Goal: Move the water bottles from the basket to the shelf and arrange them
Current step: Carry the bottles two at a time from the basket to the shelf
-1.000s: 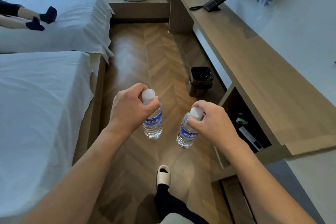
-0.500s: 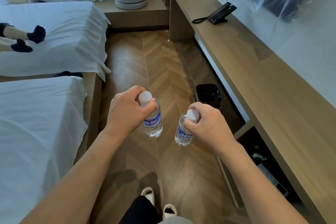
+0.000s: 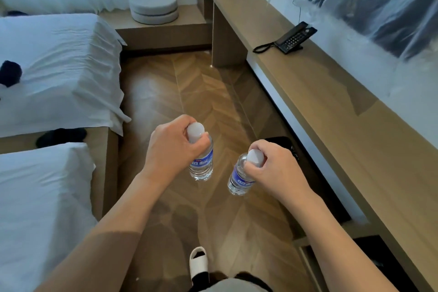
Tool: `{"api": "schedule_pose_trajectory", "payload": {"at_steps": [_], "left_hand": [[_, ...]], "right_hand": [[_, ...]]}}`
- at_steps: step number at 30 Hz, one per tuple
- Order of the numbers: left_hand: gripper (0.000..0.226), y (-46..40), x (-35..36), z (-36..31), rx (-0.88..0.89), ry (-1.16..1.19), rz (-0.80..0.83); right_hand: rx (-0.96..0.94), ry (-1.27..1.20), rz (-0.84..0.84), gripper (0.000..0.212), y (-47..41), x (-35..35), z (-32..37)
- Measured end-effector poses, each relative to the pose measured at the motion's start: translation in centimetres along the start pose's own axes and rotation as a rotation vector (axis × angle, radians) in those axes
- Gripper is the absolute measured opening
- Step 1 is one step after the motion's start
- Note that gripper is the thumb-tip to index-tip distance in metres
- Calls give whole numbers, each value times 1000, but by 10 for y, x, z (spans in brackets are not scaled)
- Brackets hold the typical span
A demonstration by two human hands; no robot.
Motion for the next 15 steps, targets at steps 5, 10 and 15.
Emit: {"api": "schedule_pose_trajectory", "payload": {"at_steps": [5,10,15], "left_hand": [[20,-81,-3,30,-16,23,-21],[17,-161,5,64,-30,23,-7],[18,-250,26,96,-48,35,-4]], "right_hand": [[22,-28,-18,16,-81,0,22],[25,-24,-14,18,-172,14,31],[7,-29,5,20,-275,27,28]]}}
Point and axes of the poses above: each hand's wrist, its own y-axis away from the middle knuckle, its own x-axis out of the palm, z = x × y, the point moved 1 cm from there along -y, towards the middle knuckle, and after that the axes turned 13 degrees about y, right-handed, at the moved point
